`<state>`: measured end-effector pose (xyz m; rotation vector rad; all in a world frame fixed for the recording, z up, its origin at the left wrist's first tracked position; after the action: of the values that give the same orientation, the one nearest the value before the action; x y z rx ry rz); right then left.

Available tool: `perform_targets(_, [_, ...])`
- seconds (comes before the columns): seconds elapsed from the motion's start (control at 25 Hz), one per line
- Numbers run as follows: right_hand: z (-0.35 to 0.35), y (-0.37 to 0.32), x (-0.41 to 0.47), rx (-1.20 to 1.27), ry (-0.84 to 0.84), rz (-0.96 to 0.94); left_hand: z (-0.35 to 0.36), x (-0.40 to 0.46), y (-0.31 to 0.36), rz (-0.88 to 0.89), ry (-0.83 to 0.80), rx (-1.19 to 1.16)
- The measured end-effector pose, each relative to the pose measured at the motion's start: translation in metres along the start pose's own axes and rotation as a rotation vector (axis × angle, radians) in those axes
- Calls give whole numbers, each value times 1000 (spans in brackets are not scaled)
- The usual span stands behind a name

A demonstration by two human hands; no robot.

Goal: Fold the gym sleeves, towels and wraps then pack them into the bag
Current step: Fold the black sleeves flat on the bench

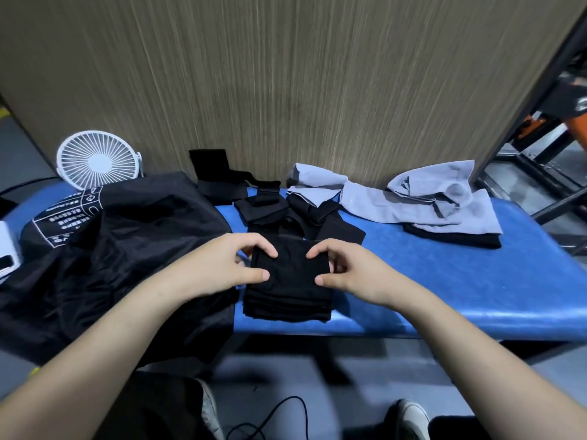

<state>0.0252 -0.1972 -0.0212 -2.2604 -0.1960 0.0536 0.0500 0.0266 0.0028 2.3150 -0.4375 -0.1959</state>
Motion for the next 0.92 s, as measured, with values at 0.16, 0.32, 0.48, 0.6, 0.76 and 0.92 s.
perform_targets(0.16, [-6,0,0,-105,62,-129,-5,2,1,108,75,110])
perform_targets(0.32, [-16,-10,-5,-361,152,-335,-8,1,17,349,130,242])
perform_targets(0.48, [-3,-8,-7,-395,79,-375,7,5,2,397,-33,404])
perform_targets(0.6, [5,-1,-6,-393,19,-358,19,5,-17,302,-205,480])
perform_targets(0.76, [9,7,-7,-357,-5,-329,23,3,-29,271,-267,544])
perform_targets(0.92, [19,16,-6,-331,-2,-307,24,7,-32,262,-284,529])
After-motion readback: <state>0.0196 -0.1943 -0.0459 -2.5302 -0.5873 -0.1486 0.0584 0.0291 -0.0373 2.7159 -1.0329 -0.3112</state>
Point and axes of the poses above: each hand's wrist, its own x-axis towards the middle knuckle, its own z-axis out of the palm, y = z × x, the point moved 5 cm from there along x, towards the middle knuckle, and after that the axes turned 9 degrees about y, right-handed, at the moved point
